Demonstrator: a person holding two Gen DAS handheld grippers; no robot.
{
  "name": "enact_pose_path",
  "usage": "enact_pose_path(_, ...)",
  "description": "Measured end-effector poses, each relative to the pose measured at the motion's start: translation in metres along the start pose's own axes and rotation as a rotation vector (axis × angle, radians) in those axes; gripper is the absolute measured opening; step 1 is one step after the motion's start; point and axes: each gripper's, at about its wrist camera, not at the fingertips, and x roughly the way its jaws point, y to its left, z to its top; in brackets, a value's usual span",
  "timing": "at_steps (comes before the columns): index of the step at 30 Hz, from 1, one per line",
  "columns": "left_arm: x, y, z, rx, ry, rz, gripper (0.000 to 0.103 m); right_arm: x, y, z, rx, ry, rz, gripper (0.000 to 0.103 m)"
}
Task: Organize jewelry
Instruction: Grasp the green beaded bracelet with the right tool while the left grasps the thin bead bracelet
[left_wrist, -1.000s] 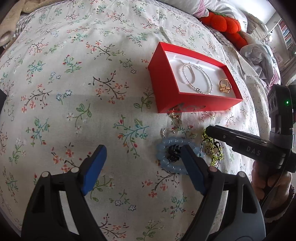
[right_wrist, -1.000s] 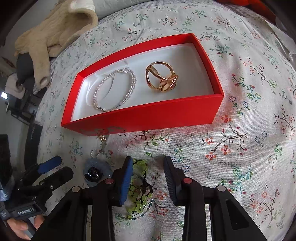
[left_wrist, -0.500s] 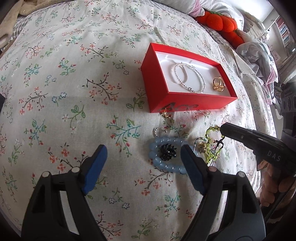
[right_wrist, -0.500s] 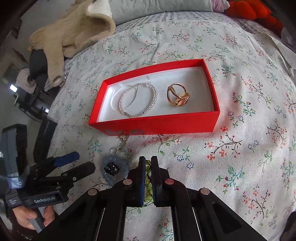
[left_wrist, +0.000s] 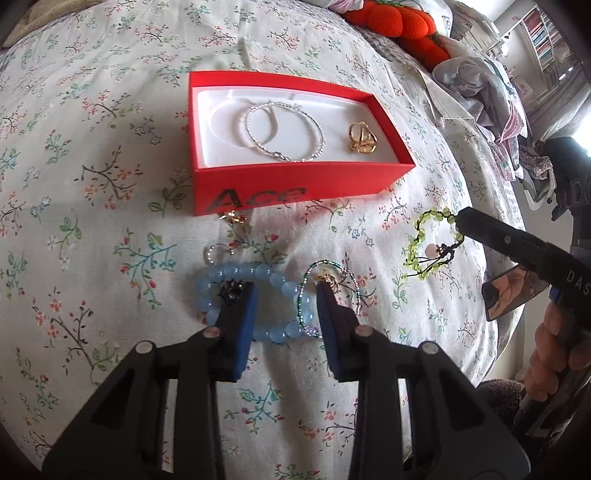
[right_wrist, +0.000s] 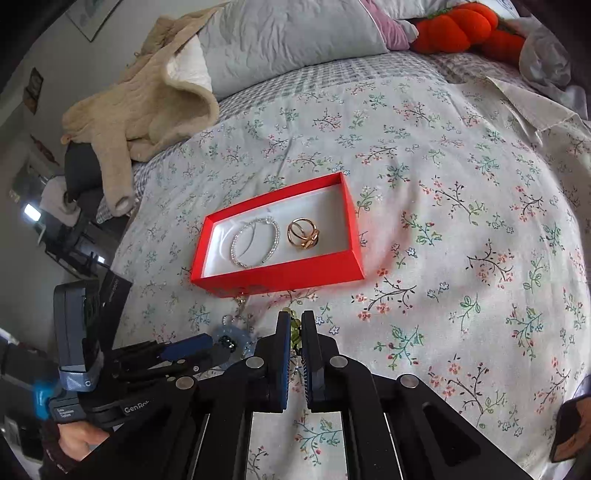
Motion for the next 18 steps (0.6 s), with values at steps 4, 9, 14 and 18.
enact_pose_path(4,0.010,-0.012,0.000,0.027,0.019,0.032,0.029,0.000,-0.012,-0.004,0.012,0.014,-0.013,0.006)
enact_pose_path(9,0.017,-0.015,0.000,0.027,0.038,0.067,0.021,-0.001,-0.023,-0.007,0.021,0.027,-0.030,0.006)
enact_pose_path(14,0.017,-0.018,-0.002,0.042,0.031,0.105,0.007,0.000,-0.030,-0.010,0.024,0.040,-0.045,0.006)
enact_pose_path(18,0.013,-0.024,-0.001,0.057,0.024,0.105,0.004,-0.001,-0.032,-0.011,0.029,0.041,-0.051,0.006)
